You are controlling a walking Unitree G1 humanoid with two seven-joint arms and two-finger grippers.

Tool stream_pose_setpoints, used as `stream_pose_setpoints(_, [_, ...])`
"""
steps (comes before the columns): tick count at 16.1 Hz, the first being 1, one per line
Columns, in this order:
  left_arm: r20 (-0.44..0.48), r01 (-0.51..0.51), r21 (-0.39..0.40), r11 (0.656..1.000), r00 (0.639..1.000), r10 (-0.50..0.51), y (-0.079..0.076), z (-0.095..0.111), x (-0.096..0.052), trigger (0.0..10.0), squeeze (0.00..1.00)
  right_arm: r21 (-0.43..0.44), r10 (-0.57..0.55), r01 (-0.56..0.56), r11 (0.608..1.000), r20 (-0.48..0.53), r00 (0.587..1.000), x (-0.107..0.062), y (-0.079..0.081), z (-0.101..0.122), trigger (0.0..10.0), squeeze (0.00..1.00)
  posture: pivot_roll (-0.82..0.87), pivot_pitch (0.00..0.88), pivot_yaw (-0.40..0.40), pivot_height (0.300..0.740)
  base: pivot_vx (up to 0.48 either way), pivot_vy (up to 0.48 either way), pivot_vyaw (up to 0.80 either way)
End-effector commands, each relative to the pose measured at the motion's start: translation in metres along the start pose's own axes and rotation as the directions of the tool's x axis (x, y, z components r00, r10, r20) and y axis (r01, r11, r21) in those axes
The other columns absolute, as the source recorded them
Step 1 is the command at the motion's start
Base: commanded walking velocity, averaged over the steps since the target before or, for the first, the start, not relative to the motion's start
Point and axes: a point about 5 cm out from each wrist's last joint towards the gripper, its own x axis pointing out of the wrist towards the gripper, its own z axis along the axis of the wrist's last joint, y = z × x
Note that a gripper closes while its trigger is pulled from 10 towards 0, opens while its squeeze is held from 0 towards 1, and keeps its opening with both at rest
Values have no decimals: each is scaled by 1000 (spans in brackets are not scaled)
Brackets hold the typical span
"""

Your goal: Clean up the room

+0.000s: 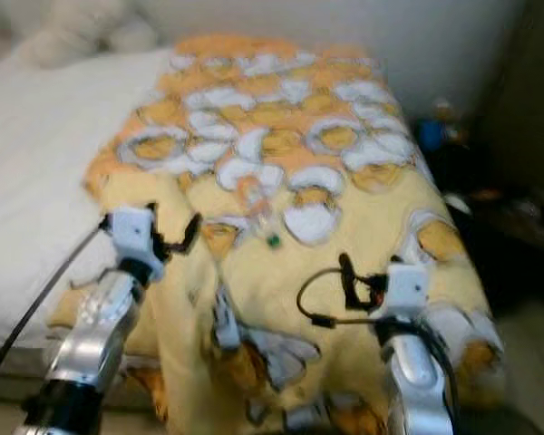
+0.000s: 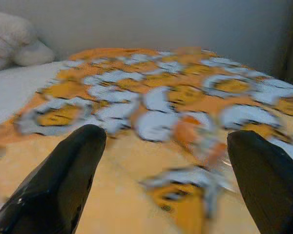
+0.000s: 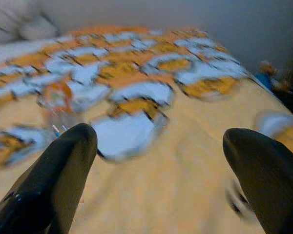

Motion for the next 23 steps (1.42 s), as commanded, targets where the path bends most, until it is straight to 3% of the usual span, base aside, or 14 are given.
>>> stream_pose_setpoints(1, [19,-47,21,999,999,47,13,4,-4,10000,0,17,39,-39,999,22,999,9,10,8,10000,0,3,0,19,736,480,0,0])
stream_pose_setpoints(4, [22,-55,28,998,998,54,15,4,-8,10000,0,46,123,-124,991,28,992,30,29,21,10000,0,38,0,6,736,480,0,0])
stream_pose_setpoints(7, [22,-20,94,995,1000,18,19,14,-11,10000,0,38,199,-198,980,-19,980,74,54,29,10000,0,123,0,-25,736,160,0,0])
stream_pose_setpoints(9, [26,-6,138,990,1000,3,34,34,-33,10000,0,27,220,-219,975,-76,972,96,71,26,10000,0,224,14,-44,736,0,0,0])
stream_pose_setpoints(11, [29,25,228,973,999,-32,43,49,-55,10000,0,18,218,-218,976,-152,964,108,84,15,10000,0,318,134,-36,736,0,0,0])
stream_pose_setpoints(12, [27,32,241,970,999,-40,43,52,-60,10000,0,6,210,-212,977,-162,964,109,85,14,10000,0,326,147,-34,736,0,0,0])
stream_pose_setpoints(13, [8,43,271,962,999,-47,45,59,-77,10000,0,-14,158,-165,986,-216,964,115,86,8,10000,0,373,218,-14,736,0,0,0])
stream_pose_setpoints(18, [-75,15,280,960,997,6,46,68,-119,10000,0,-99,83,-104,990,-197,977,125,85,16,10000,0,435,320,0,736,0,0,0])
stream_pose_setpoints(23, [-128,9,255,967,991,25,44,67,-128,10000,0,-103,-3,-19,994,-203,979,129,71,20,10000,0,409,313,-9,736,0,0,0])
